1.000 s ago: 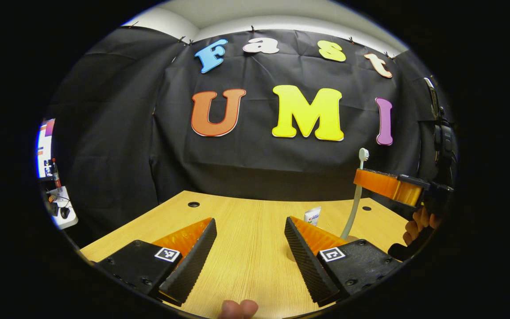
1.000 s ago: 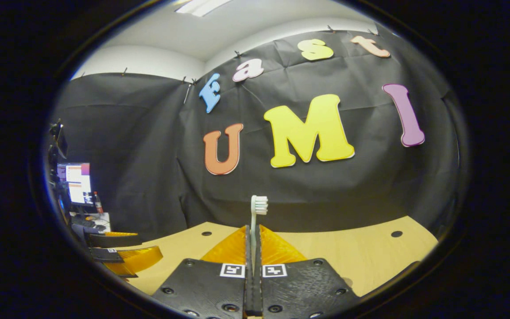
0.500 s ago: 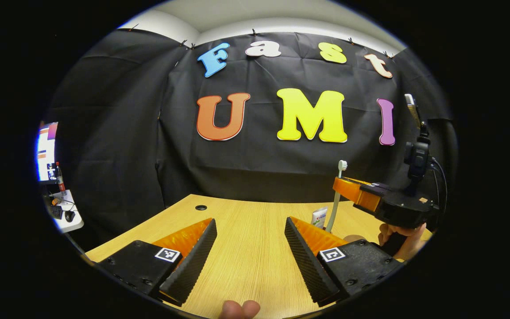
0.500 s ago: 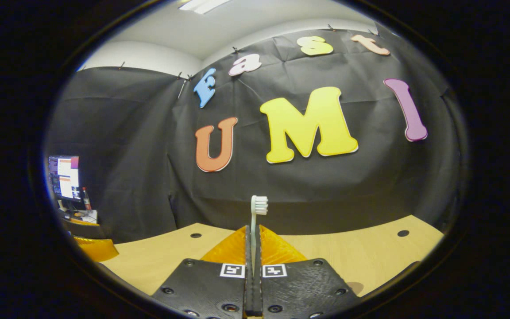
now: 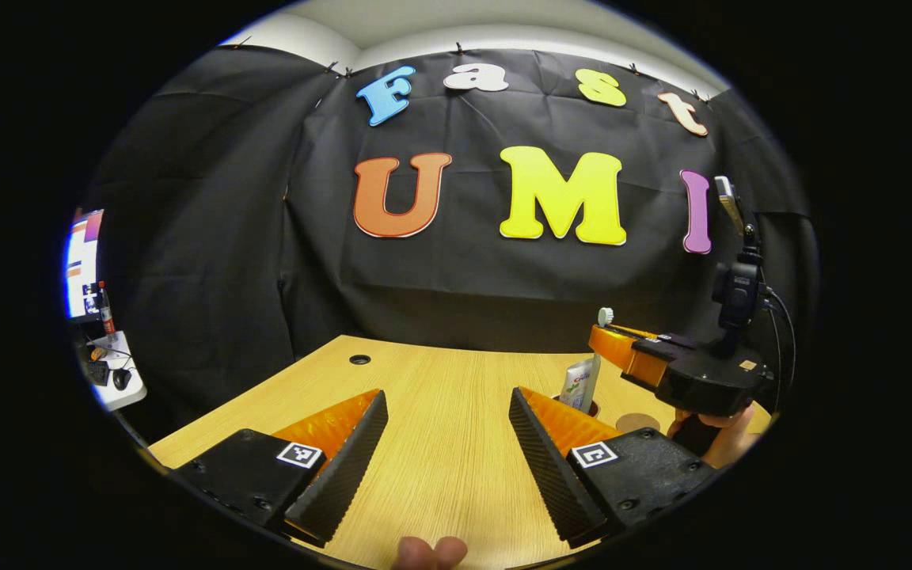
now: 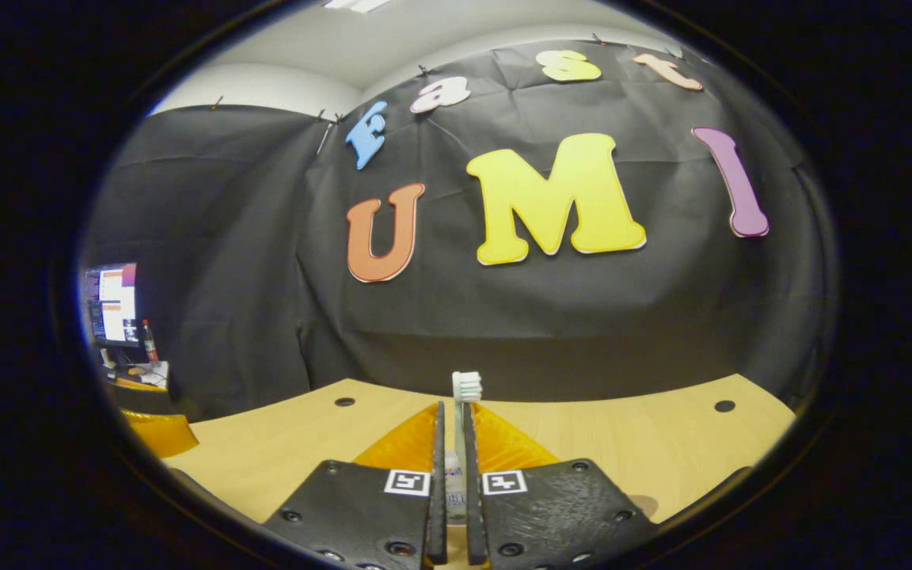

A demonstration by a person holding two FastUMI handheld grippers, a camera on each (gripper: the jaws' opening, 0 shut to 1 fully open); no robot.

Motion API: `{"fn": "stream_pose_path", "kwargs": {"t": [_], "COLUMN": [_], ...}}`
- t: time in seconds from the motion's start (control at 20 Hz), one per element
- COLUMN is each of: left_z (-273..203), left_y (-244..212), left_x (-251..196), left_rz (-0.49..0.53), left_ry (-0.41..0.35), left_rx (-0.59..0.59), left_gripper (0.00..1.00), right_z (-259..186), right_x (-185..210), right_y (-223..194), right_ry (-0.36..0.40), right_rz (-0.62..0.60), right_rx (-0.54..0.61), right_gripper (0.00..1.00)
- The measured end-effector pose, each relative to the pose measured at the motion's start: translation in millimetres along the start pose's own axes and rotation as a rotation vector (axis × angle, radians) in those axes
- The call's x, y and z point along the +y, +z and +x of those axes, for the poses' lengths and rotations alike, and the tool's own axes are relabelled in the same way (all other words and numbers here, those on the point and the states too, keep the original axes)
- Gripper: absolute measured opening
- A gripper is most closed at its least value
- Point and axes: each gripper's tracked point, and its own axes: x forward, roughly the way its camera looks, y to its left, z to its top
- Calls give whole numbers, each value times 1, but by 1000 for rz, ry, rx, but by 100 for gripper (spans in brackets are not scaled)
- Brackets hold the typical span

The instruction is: Put the toothbrush and toothpaste on the desktop into the cup, then pick up the cup and place it on the coaster on the desktop.

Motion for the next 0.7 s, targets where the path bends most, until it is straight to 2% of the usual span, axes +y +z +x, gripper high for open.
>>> {"fn": "stream_pose_path", "kwargs": {"t": [0.05, 0.1, 0.15, 0.2, 0.3, 0.55, 0.6, 0.7], "left_z": [0, 0, -1, -2, -2, -3, -3, -4], "left_y": [1, 1, 1, 2, 2, 6, 6, 6], "left_x": [-1, 0, 1, 1, 0, -3, -4, -6], "left_rz": [3, 4, 6, 8, 10, 17, 16, 13], "left_ry": [3, 4, 6, 7, 10, 7, 4, -1], "left_rx": [1, 1, 1, 0, -3, -12, -13, -11], "left_gripper": [98, 98, 98, 98, 98, 98, 98, 98], "right_z": [-1, -2, -3, -2, -2, -4, -4, -4], "right_x": [3, 2, 1, 1, 2, 0, -1, -4], "right_y": [1, 4, 6, 8, 5, -16, -22, -36], "right_ry": [7, 9, 6, 6, 10, 10, 8, 2], "right_rz": [7, 10, 10, 8, 0, -13, -15, -18], "right_rx": [0, -4, -12, -17, -6, 65, 89, 138], "right_gripper": [25, 32, 37, 38, 50, 51, 55, 51]}}
